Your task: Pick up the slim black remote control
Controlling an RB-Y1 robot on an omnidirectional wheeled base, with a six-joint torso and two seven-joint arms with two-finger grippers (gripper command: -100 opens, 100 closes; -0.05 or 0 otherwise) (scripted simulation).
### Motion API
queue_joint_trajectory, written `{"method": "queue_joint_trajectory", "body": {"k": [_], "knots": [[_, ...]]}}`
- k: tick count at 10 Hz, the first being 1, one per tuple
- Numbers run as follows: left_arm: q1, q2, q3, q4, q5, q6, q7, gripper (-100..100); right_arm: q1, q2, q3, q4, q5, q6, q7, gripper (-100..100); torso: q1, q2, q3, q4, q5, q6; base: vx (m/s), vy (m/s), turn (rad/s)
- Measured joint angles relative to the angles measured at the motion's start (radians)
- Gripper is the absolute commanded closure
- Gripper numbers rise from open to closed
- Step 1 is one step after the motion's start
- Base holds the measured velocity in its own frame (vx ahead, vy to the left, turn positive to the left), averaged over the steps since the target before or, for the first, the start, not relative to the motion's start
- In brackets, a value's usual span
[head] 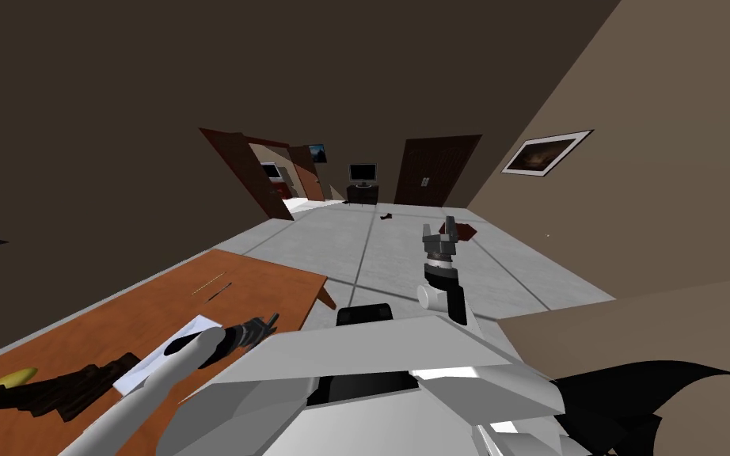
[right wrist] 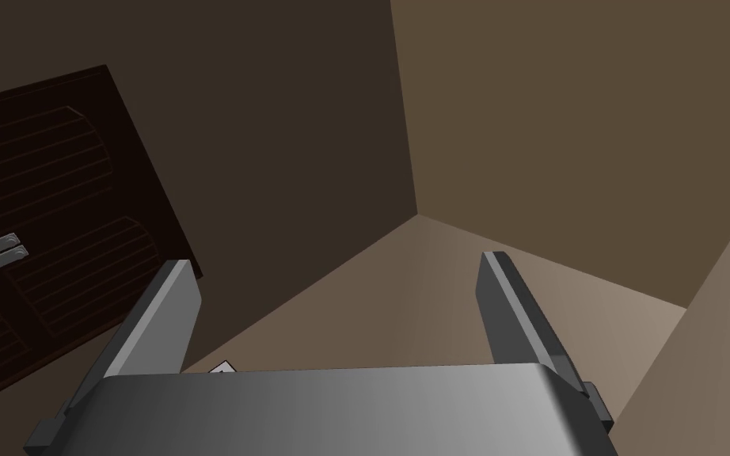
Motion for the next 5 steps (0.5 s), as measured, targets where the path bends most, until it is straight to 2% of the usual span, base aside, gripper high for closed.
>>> {"method": "queue_joint_trajectory", "body": {"k": [1,3,5], "knots": [[0.003,0.008,-0.008,0.014,0.015,0.013,0.008,-100,0.0,0.0,0.0,0.0,0.0,0.0,0.0,0,0.0,0.0,0.0,0.0,0.0,0.0,0.04,0.024,0.0],[0.001,0.014,-0.012,0.064,0.058,0.033,-0.016,-100,0.0,0.0,0.0,0.0,0.0,0.0,0.0,0,-0.001,0.001,0.001,0.0,0.0,0.0,0.042,0.023,0.004],[0.006,0.032,-0.029,0.098,0.096,0.066,-0.004,-100,0.0,0.0,0.0,0.0,0.0,0.0,0.0,0,-0.001,0.0,0.0,0.0,0.0,0.0,0.058,0.027,0.007]]}}
